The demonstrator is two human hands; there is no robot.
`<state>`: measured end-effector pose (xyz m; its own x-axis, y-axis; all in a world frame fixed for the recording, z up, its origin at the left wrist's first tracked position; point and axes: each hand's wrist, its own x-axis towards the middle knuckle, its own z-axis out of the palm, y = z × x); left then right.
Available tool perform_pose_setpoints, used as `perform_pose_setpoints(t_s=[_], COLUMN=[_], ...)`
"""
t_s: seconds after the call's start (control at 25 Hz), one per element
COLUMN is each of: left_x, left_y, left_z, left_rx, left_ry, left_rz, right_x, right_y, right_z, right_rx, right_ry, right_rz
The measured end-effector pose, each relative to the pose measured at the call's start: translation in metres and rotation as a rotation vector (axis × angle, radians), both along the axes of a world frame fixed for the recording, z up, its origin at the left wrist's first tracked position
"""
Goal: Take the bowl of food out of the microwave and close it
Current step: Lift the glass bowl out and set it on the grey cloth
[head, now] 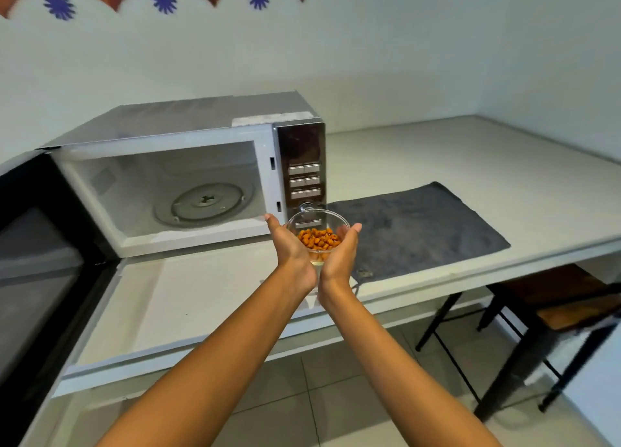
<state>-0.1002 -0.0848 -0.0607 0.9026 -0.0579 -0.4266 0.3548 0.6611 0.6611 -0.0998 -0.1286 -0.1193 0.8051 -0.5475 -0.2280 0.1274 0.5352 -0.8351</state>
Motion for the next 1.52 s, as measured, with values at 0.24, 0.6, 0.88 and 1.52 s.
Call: perform_pose_setpoints(t_s=[0.24,0.6,0.88,1.52], left_x=[0.013,0.048,0.079,0.080], left_y=[-0.060,-0.135,-0.165,-0.160], left_z=[-0.002,-0.020,-0.035,-0.030], left_rx=[0.021,0.088,0.120,0.503], left_ry=[-0.020,-0.036,-0.071,-0.375], left_rz=[-0.137,-0.350,-0.431,-0.411], right_x=[0.004,0.032,0.056,0.058], right_y=[-0.066,-0.156,-0.190,-0.196], right_z=[0.000,-0.009,-0.015,0.002], right_rx=[-0.025,-0.110,-0.114,-0.233], right_ry=[0.021,0.102,0.099,0.076], right_rz=[-0.156,-0.268,-0.283,-0.642])
